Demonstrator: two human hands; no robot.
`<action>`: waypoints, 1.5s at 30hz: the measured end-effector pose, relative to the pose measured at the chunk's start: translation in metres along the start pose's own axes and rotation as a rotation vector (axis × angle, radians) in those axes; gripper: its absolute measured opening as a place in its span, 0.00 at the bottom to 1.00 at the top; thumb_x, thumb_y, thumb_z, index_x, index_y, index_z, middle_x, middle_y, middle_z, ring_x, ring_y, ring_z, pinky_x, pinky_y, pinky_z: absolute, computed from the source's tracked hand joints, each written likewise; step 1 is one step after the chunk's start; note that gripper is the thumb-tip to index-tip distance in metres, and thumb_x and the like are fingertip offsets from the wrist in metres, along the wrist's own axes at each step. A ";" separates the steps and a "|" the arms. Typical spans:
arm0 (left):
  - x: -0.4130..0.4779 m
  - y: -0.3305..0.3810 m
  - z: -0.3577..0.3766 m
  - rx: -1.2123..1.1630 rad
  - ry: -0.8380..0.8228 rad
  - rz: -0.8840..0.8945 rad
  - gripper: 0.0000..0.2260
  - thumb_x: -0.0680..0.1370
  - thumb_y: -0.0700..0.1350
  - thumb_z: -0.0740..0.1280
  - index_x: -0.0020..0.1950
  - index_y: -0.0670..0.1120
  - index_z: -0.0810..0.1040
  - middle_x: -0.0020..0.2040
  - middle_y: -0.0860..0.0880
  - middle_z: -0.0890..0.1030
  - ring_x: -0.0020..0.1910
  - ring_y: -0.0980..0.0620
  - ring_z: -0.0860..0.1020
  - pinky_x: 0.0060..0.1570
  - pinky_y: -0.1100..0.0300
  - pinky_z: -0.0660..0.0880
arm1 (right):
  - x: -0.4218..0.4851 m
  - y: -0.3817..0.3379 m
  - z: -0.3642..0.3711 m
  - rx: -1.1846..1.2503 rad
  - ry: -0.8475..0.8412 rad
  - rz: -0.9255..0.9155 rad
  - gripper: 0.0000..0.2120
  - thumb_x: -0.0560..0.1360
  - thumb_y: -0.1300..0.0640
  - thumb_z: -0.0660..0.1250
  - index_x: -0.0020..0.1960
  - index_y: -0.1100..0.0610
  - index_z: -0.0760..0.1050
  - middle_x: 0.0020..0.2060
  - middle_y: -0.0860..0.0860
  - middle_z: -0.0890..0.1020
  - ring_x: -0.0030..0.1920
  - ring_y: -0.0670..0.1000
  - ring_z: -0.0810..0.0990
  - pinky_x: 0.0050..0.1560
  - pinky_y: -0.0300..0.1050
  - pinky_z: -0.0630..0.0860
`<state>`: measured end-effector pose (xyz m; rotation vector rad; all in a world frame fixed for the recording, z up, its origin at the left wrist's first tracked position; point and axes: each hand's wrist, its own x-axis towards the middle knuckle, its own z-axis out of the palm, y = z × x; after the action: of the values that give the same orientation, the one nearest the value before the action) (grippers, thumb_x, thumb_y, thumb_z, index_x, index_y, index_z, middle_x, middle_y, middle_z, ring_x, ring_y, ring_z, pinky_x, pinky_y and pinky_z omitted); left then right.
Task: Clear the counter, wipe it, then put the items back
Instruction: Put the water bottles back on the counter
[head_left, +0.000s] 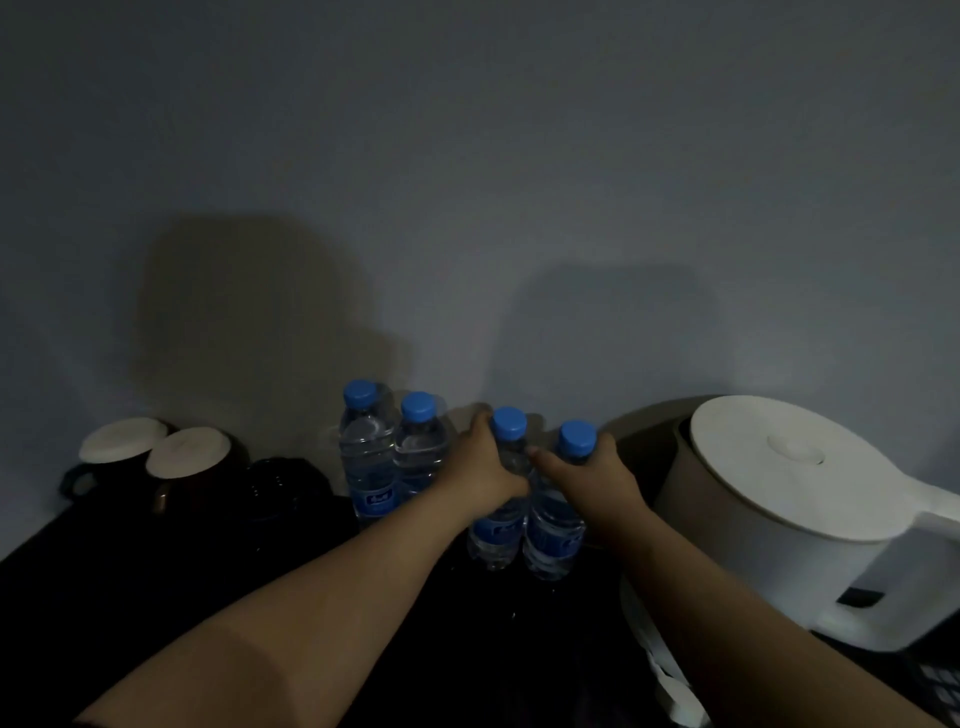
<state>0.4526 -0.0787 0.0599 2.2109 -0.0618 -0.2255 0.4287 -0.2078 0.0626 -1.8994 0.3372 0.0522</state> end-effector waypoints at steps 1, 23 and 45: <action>-0.003 0.004 -0.002 0.027 0.027 0.020 0.35 0.71 0.39 0.72 0.73 0.47 0.57 0.67 0.46 0.71 0.63 0.47 0.72 0.56 0.59 0.71 | -0.001 -0.003 -0.001 -0.002 0.000 -0.014 0.31 0.71 0.50 0.72 0.66 0.59 0.62 0.54 0.53 0.72 0.51 0.51 0.73 0.49 0.46 0.71; -0.067 -0.027 -0.135 0.483 0.210 0.303 0.07 0.76 0.44 0.64 0.53 0.46 0.77 0.55 0.48 0.77 0.53 0.49 0.76 0.53 0.55 0.74 | -0.100 -0.079 0.061 -0.673 0.143 -0.513 0.15 0.75 0.52 0.63 0.62 0.54 0.72 0.58 0.52 0.78 0.59 0.53 0.73 0.58 0.48 0.72; 0.008 -0.059 -0.150 0.489 0.072 0.305 0.17 0.78 0.43 0.64 0.67 0.45 0.70 0.63 0.43 0.73 0.60 0.46 0.74 0.55 0.58 0.70 | -0.036 -0.101 0.107 -1.106 0.071 -0.472 0.19 0.80 0.53 0.54 0.71 0.53 0.64 0.63 0.55 0.72 0.62 0.57 0.71 0.60 0.49 0.67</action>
<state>0.4855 0.0744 0.1003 2.6506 -0.4530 0.0482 0.4338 -0.0701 0.1248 -3.0343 -0.1644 -0.1838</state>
